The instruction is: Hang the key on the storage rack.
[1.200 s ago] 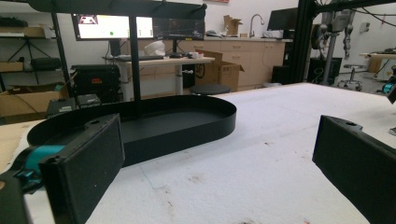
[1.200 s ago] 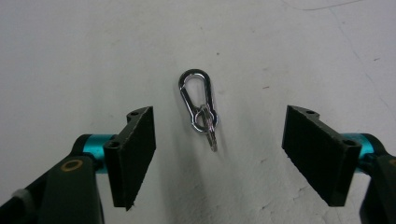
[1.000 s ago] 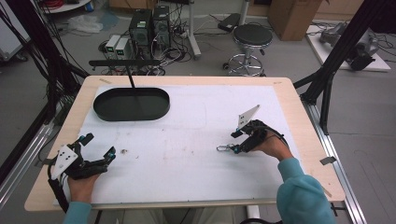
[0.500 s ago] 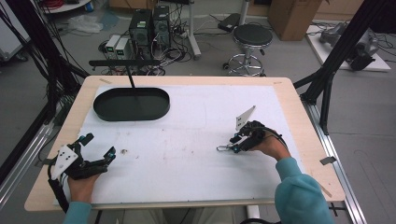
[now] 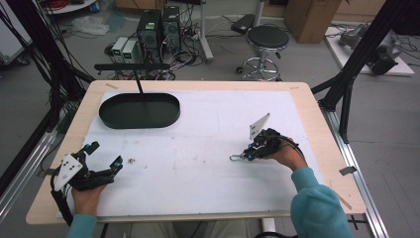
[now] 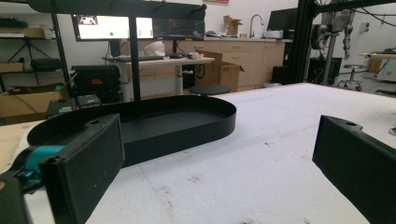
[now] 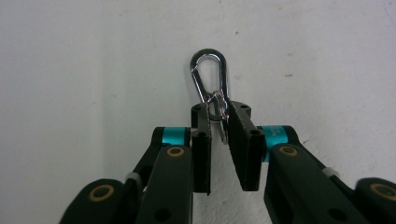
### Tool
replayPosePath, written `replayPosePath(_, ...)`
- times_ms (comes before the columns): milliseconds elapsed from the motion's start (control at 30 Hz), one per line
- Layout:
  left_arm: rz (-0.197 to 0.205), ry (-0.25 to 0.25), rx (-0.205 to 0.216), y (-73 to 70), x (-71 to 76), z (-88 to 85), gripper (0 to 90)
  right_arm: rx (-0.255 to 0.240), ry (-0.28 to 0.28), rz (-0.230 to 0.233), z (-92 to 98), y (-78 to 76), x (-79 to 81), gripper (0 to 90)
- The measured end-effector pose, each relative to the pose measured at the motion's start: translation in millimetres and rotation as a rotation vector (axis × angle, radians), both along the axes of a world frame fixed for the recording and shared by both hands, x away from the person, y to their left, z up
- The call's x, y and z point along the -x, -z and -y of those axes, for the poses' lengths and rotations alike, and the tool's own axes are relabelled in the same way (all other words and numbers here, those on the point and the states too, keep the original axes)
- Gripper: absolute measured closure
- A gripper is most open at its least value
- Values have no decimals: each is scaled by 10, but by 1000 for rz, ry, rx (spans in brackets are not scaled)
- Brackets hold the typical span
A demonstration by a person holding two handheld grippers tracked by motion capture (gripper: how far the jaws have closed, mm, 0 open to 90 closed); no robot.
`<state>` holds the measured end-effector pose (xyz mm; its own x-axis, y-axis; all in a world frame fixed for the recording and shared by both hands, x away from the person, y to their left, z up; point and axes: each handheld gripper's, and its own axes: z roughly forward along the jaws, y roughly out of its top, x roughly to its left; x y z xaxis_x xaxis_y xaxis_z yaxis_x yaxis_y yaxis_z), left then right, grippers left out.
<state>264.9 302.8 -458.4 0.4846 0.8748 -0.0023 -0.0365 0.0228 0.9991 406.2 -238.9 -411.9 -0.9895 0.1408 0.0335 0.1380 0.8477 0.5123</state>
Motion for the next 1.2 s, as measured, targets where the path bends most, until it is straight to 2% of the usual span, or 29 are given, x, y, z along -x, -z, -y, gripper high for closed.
replayPosePath(167, 0, 0, 0, 0, 0, 0, 26, 9, -9, 5, -2, -6, 4, 870)
replayPosePath(300, 0, 1, 0, 0, 0, 0, 26, 8, 2, 3, 0, -3, -1, 884)
replayPosePath(400, -1, 1, 0, 0, 0, -1, 26, 5, 29, -19, 2, -5, -3, 888)
replayPosePath(500, 1, -1, 3, 0, 0, -1, 26, 4, 25, -8, -7, -12, 7, 888)
replayPosePath(700, 10, 3, -2, 0, 9, -1, 26, -51, 41, -18, 5, -47, 13, 889)
replayPosePath(767, 9, 3, 3, -1, 8, -2, 26, -64, 77, -21, 6, -62, 21, 891)
replayPosePath(833, 6, 4, 6, -2, 4, -2, 26, -82, 83, -10, 9, -77, 23, 891)
replayPosePath(900, -3, 12, 0, -6, -5, -1, 26, -112, 81, -8, 10, -101, 30, 892)
replayPosePath(1000, -21, 23, -17, -22, -27, 4, 26, -184, 77, 6, 10, -150, 39, 892)
replayPosePath(1100, -37, 45, 1, -64, -52, 3, 26, -245, 75, 20, 5, -191, 51, 891)
replayPosePath(1200, -60, 89, 2, -125, -89, 7, 26, -298, 74, 17, -5, -217, 71, 891)
